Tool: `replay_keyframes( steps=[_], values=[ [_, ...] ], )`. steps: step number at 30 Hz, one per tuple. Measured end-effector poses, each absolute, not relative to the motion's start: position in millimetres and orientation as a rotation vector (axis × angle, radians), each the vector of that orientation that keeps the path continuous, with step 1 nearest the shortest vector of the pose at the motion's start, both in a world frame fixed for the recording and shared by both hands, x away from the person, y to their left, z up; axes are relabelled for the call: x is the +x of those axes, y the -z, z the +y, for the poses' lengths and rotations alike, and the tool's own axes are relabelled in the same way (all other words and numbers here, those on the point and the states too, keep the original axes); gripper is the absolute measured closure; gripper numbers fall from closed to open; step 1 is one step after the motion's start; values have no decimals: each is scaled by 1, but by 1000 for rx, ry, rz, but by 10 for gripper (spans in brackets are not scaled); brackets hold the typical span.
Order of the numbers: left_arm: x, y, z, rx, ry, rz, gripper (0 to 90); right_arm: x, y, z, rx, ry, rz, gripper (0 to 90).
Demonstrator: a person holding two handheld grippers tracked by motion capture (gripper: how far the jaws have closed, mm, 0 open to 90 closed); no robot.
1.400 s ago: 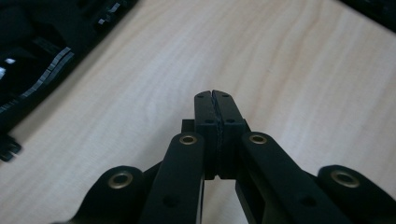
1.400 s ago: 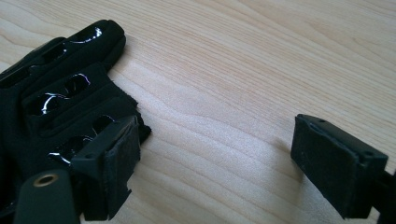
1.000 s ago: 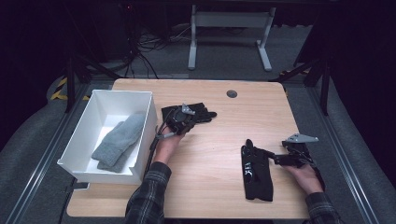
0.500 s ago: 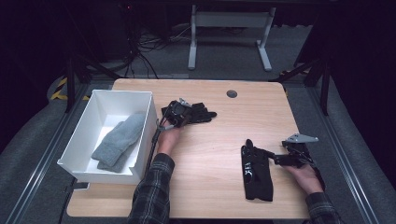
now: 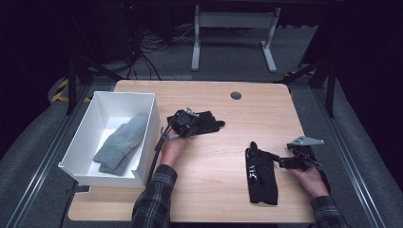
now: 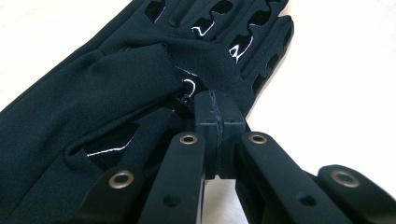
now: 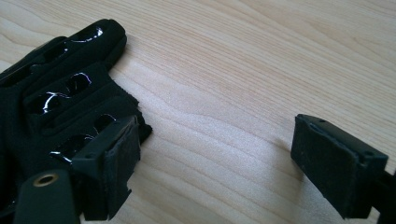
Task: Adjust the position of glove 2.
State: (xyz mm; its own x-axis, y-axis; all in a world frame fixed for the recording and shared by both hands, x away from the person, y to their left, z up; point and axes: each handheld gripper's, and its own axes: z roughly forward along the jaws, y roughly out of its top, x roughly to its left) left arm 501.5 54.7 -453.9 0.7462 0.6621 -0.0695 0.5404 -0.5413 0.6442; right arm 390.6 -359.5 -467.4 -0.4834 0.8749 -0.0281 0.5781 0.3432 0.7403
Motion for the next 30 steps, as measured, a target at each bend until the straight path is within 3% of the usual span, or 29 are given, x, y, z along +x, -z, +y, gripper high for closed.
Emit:
replay_keyframes(
  steps=[30],
  values=[
    [408, 454, 17, 2295, -125, 782, 900, 390, 467, -359, 1271, -950, 2191, 160]
  ],
)
